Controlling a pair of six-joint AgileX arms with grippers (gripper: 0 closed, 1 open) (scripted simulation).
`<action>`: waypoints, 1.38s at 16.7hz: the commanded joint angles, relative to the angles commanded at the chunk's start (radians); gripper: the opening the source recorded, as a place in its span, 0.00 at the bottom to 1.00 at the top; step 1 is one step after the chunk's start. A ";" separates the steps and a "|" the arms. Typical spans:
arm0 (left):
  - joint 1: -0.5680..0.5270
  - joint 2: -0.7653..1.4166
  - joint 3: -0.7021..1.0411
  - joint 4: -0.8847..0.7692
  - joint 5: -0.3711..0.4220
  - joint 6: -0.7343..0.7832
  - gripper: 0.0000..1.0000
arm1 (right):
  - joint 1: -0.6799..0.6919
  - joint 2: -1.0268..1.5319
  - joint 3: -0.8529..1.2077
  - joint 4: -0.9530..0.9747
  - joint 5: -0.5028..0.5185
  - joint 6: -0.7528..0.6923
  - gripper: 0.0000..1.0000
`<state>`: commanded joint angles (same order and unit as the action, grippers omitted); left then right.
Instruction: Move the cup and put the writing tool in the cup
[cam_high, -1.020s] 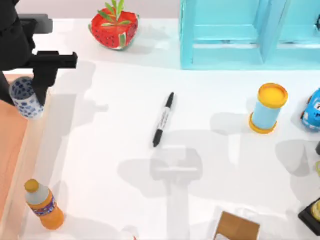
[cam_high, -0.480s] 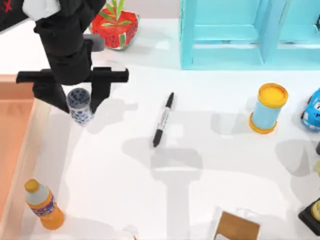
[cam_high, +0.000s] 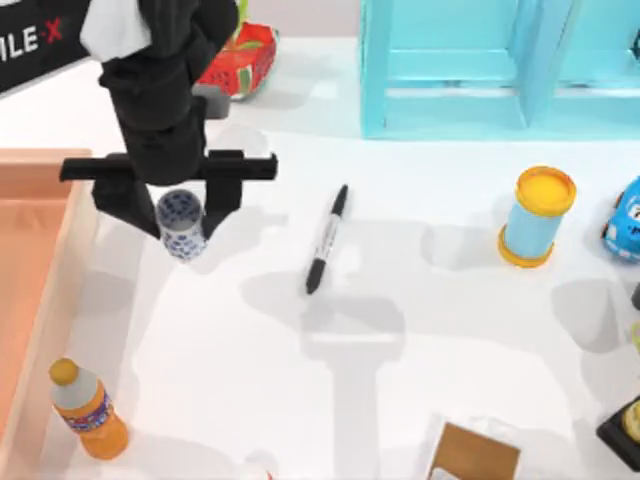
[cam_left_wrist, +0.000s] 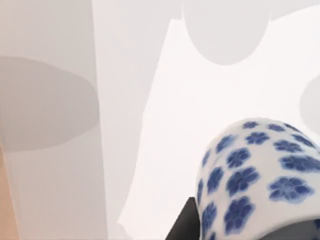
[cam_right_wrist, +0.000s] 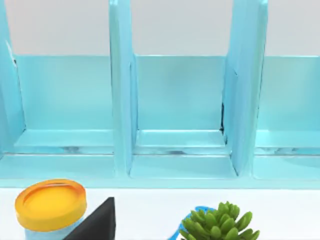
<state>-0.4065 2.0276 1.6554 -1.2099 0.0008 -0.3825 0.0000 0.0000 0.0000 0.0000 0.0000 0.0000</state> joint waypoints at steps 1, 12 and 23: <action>-0.001 0.005 -0.020 0.023 0.000 0.000 0.00 | 0.000 0.000 0.000 0.000 0.000 0.000 1.00; -0.003 0.033 -0.113 0.149 0.000 0.000 0.23 | 0.000 0.000 0.000 0.000 0.000 0.000 1.00; -0.003 0.033 -0.113 0.149 0.000 0.000 1.00 | 0.000 0.000 0.000 0.000 0.000 0.000 1.00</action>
<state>-0.4097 2.0601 1.5423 -1.0605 0.0004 -0.3823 0.0000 0.0000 0.0000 0.0000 0.0000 0.0000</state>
